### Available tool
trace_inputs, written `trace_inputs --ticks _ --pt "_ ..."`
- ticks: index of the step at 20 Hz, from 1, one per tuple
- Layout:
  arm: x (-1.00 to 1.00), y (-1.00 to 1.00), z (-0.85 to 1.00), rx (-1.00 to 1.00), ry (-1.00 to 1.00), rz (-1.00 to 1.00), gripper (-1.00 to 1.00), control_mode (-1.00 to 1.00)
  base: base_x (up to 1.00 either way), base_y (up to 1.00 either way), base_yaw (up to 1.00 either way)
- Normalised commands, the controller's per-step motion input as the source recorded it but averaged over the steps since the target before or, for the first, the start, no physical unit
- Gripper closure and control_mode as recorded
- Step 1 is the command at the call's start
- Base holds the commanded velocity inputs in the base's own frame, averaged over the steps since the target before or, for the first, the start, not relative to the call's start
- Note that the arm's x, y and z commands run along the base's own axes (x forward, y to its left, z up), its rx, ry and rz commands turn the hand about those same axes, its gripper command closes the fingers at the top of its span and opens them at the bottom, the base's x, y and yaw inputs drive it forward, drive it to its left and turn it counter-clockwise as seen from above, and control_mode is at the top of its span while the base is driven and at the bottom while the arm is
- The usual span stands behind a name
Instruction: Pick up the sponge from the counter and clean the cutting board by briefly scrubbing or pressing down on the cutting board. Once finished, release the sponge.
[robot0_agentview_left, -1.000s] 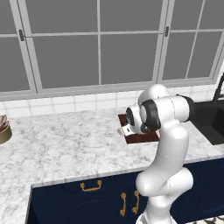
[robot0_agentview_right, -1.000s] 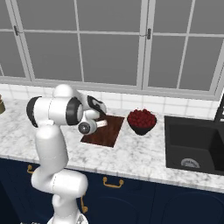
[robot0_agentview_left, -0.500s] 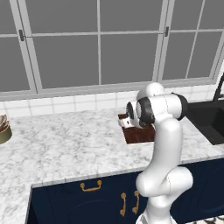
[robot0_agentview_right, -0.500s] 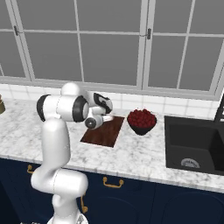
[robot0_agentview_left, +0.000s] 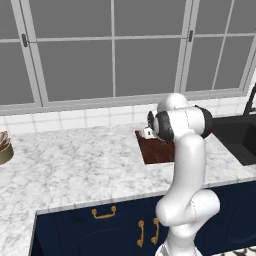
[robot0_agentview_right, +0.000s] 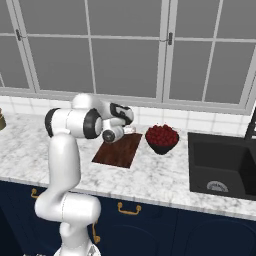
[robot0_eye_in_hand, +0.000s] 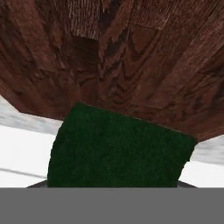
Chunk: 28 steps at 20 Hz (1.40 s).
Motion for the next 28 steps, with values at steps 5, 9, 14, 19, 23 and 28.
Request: trace_inputs --ticks 5,9,14,19,23,28 --pt "-0.57 0.0 0.93 0.0 0.04 -0.11 1.0 -1.0 0.0 0.0 0.0" --pt "-0.79 0.08 1.0 0.0 0.07 -0.08 1.0 -1.0 0.0 0.0 0.0" --pt "-0.95 0.1 0.74 -0.02 0.2 -0.02 1.0 -1.0 0.0 0.0 0.0" --pt "-0.33 0.0 0.65 0.06 0.4 0.02 1.0 -1.0 0.0 0.0 0.0" --pt "-0.51 -0.03 0.56 -0.02 0.35 0.17 1.0 -1.0 0.0 0.0 0.0" --pt "-0.42 -0.4 0.74 -0.03 -0.1 0.18 1.0 -1.0 0.0 0.0 0.0"
